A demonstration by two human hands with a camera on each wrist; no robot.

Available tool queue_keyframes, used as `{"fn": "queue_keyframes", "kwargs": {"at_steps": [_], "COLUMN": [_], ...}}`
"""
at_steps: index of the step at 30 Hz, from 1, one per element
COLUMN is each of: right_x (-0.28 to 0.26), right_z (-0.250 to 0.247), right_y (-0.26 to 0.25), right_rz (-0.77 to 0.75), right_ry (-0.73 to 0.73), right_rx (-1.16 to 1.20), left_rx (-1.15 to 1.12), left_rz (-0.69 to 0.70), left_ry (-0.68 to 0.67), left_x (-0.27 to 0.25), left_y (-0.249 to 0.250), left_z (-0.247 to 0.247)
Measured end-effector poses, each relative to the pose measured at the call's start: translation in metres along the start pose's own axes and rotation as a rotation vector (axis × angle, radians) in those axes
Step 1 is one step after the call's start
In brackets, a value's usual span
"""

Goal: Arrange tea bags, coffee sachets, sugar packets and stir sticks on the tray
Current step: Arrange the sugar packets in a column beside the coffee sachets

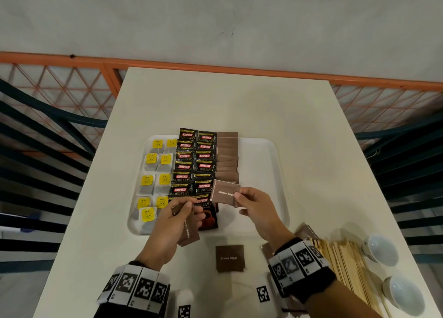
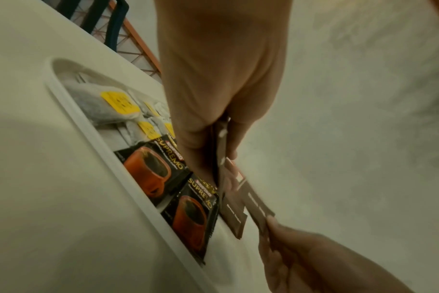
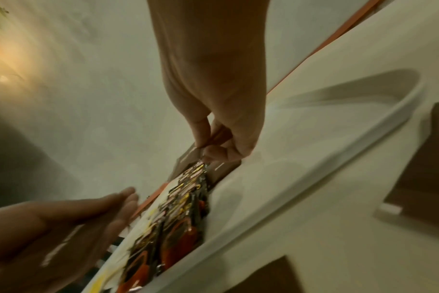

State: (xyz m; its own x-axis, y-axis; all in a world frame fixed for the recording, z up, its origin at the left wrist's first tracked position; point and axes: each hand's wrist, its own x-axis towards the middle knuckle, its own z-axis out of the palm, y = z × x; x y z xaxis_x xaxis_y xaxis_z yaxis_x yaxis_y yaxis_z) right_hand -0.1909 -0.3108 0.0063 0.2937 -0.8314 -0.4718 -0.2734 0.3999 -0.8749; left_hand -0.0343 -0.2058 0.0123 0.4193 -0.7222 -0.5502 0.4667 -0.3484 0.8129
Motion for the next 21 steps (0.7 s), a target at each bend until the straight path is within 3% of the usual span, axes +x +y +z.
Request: {"fn": "queue_keyframes", "kwargs": {"at_steps": [9, 16, 21], "right_x": [0.032, 0.042, 0.039], "right_z": [-0.008, -0.003, -0.002], "right_y": [0.010, 0.011, 0.013], "right_rz": [0.032, -0.052, -0.085], "right_ry": [0.089, 0.173, 0.195], "right_rx": [-0.187, -0.315, -0.331], "left_rx": [-0.074, -0.212, -0.231], "left_rz": [-0.105, -0.204, -0.197], "left_ry": [0.030, -0.093, -0.214], "left_x": [-0.003, -0.005, -0.003], "left_y": [0.006, 0.014, 0.016], "left_z": [-0.009, -0.007, -0.005]}}
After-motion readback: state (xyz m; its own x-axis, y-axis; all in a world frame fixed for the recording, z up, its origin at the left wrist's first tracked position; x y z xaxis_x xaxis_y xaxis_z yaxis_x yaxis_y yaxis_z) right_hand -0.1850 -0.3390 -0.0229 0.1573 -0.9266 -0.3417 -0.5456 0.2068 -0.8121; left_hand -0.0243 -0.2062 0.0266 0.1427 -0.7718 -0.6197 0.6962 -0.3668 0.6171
